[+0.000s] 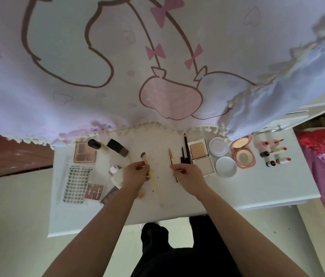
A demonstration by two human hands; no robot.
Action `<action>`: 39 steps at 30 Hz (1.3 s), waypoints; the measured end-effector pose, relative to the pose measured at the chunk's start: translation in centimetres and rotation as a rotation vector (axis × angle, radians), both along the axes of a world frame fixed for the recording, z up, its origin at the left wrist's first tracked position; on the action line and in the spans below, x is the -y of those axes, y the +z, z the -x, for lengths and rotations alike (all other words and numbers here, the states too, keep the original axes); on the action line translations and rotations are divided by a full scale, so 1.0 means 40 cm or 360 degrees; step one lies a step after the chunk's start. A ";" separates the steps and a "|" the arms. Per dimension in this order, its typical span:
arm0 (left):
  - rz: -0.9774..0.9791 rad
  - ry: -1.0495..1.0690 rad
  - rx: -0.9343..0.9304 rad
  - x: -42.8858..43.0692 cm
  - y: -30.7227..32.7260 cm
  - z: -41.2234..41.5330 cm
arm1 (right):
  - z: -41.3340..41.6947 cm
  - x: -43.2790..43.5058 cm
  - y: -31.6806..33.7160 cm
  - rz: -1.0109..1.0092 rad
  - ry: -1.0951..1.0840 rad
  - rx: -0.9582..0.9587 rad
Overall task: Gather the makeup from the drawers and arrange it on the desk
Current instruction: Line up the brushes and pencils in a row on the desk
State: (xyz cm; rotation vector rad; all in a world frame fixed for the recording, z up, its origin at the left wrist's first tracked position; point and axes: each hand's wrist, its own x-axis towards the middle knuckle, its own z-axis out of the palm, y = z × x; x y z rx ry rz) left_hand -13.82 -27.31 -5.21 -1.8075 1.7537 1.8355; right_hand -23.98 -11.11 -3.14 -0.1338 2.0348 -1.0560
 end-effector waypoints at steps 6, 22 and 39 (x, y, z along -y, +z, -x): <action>0.0049 -0.0030 0.0095 0.002 -0.034 0.010 | -0.010 0.048 -0.048 -0.0213 0.0339 -0.0241; 0.0213 -0.0189 0.0128 -0.032 -0.062 0.119 | 0.011 0.038 -0.090 -0.0292 0.0267 -0.0501; 0.0931 -0.0616 0.0123 -0.027 0.028 -0.039 | -0.064 0.035 -0.060 -0.0423 0.0286 -0.0543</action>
